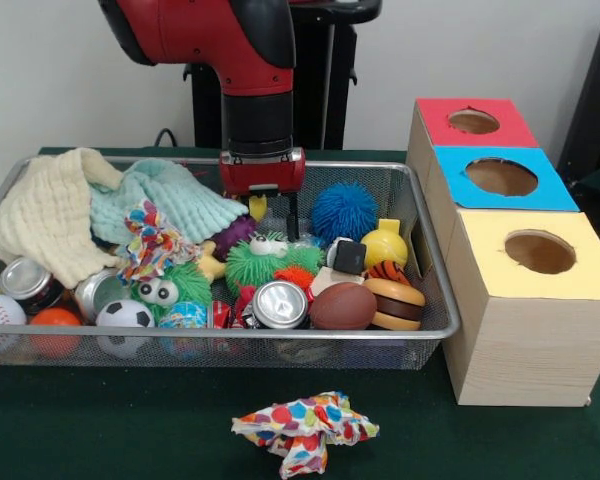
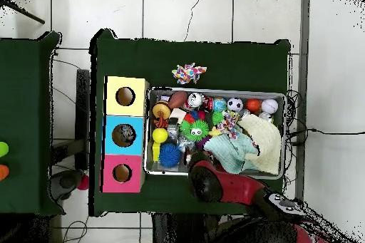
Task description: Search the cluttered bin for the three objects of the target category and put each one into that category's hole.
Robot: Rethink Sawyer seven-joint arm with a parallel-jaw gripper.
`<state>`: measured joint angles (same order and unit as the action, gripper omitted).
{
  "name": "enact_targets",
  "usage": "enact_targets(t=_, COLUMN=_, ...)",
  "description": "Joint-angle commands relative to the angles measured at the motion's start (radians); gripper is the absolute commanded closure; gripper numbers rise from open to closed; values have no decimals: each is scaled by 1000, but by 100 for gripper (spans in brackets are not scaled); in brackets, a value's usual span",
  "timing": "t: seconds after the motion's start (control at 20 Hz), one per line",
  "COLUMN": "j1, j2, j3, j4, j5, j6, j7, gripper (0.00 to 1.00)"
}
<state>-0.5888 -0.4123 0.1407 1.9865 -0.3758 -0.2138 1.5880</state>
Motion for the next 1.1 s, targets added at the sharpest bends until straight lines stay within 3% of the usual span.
enact_targets(t=0.05, j1=-101, j2=81, j3=237, j4=11, j5=24, j6=67, j7=209, gripper=0)
enact_targets(t=0.65, j1=-215, j2=91, j3=379, j4=104, j5=121, j6=171, j7=214, gripper=0)
enact_targets(t=1.1, j1=-208, j2=74, j3=351, j4=112, j5=126, j6=147, j7=192, gripper=0)
